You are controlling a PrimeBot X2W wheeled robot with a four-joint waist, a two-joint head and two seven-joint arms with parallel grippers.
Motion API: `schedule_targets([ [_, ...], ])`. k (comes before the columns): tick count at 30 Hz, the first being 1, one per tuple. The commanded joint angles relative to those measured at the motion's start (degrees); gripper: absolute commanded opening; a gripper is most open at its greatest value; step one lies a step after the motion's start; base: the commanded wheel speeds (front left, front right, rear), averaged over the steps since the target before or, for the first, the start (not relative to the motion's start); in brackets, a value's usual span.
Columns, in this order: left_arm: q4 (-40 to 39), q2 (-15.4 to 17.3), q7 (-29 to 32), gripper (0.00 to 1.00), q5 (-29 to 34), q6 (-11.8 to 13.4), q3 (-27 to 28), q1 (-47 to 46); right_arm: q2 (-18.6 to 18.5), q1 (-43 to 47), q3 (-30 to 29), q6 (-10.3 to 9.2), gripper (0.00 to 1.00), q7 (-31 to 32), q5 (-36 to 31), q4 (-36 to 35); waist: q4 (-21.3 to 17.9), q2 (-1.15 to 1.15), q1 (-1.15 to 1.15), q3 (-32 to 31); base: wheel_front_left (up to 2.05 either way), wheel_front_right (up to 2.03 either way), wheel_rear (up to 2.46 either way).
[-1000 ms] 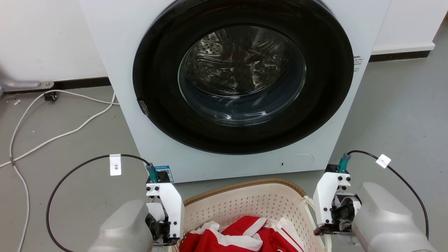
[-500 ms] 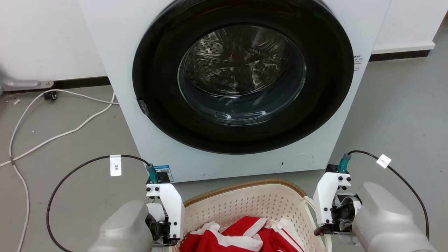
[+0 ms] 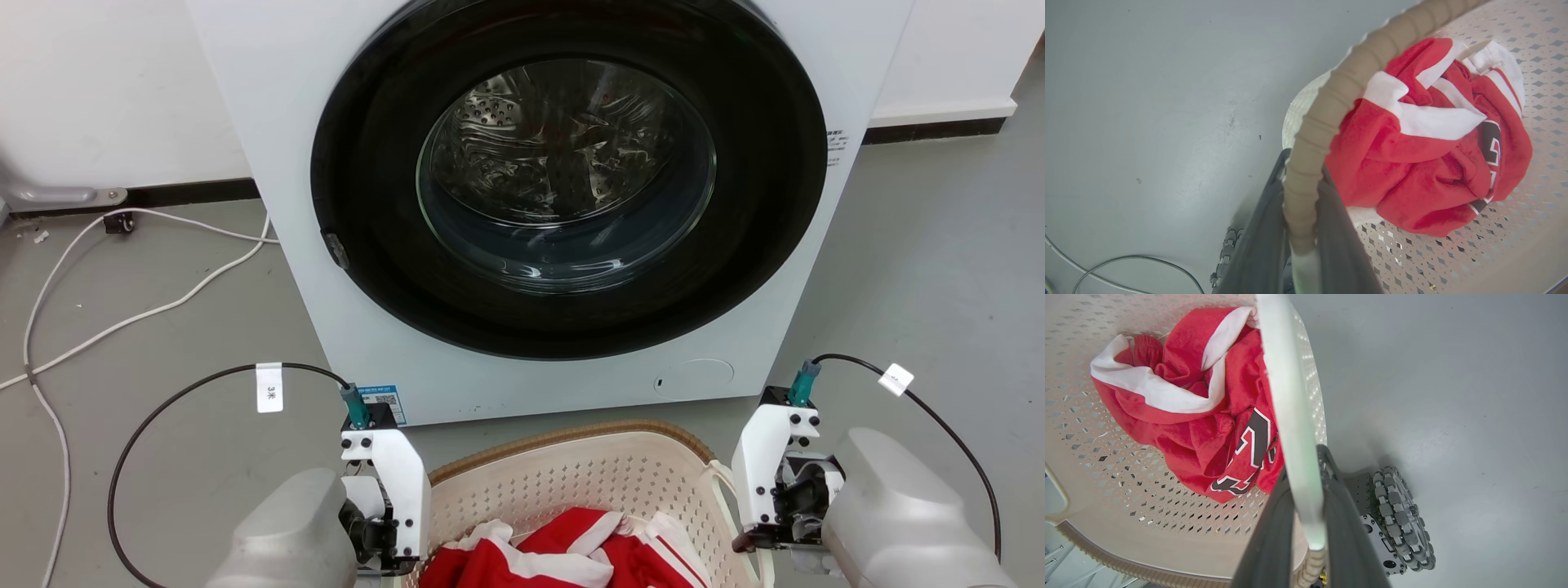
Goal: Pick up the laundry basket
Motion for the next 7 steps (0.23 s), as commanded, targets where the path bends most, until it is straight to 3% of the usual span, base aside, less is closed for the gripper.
schedule_targets([
  [1, -0.7, -2.03, 0.16, 0.0, -0.66, -0.31, -0.11, -0.25, 1.77, 0.43, -0.55, 0.18, 0.0, 0.09, 0.64, -0.59, 0.03, 0.0, 0.0, -0.01, 0.0, 0.0, 0.0],
  [7, -0.62, -2.07, 0.32, 0.0, -0.99, -0.31, -0.41, 0.08, 1.78, 0.62, -0.91, 0.18, 0.0, 0.12, 0.38, -0.59, 0.07, 0.0, 0.0, -0.08, 0.0, 0.0, 0.0],
])
